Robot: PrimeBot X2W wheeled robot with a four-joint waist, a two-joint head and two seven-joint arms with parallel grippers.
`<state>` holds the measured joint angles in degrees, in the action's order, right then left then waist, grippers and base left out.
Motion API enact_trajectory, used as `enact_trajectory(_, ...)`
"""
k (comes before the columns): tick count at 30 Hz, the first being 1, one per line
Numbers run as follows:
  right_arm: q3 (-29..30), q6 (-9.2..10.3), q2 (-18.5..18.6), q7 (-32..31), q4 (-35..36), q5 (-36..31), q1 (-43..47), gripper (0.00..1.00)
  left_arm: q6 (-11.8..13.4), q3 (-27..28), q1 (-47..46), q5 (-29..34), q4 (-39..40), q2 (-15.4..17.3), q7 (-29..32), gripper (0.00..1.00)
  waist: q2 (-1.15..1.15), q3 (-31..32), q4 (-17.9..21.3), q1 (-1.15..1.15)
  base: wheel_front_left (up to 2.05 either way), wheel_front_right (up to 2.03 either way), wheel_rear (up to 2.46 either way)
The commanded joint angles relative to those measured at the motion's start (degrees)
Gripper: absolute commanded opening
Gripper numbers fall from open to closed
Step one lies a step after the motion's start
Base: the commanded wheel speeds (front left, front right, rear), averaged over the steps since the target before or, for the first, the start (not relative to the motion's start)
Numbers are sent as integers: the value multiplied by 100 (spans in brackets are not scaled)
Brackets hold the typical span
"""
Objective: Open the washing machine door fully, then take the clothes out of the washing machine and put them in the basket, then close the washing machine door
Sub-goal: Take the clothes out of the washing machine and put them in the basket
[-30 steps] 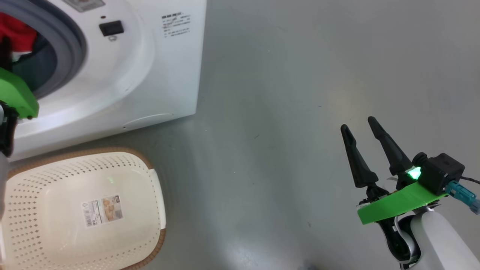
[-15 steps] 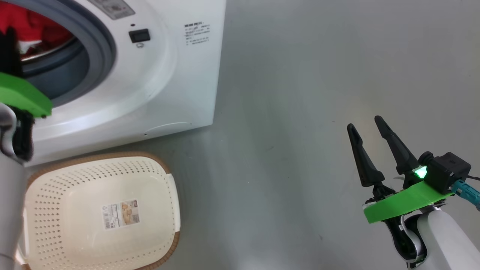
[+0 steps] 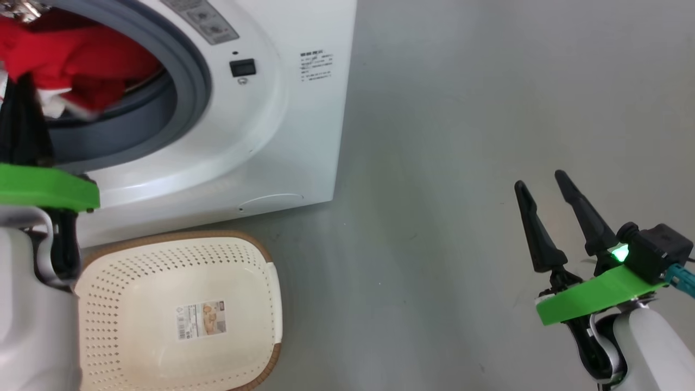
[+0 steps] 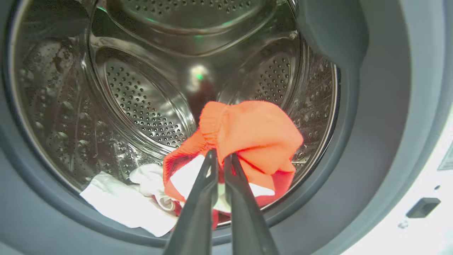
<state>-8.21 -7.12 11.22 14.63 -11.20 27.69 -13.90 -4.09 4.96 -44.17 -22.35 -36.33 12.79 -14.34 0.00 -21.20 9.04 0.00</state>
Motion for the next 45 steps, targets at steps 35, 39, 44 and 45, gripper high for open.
enact_trajectory(35,-56,-36,157,37,116,-39,437,100,-240,948,2702,419,4649,-990,-65,0,0,453,-501,0,0,0,0)
enact_trajectory(39,-73,-36,150,37,135,-32,417,100,-158,701,2948,454,4465,-991,-65,0,0,379,-486,0,0,0,0)
enact_trajectory(44,-80,-36,159,37,165,-19,304,100,-4,476,3131,293,3813,-991,-65,0,0,184,-438,0,0,0,0)
enact_trajectory(45,-84,-36,159,37,169,-19,286,100,-1,473,3152,274,3679,-991,-65,0,0,150,-426,0,0,0,0)
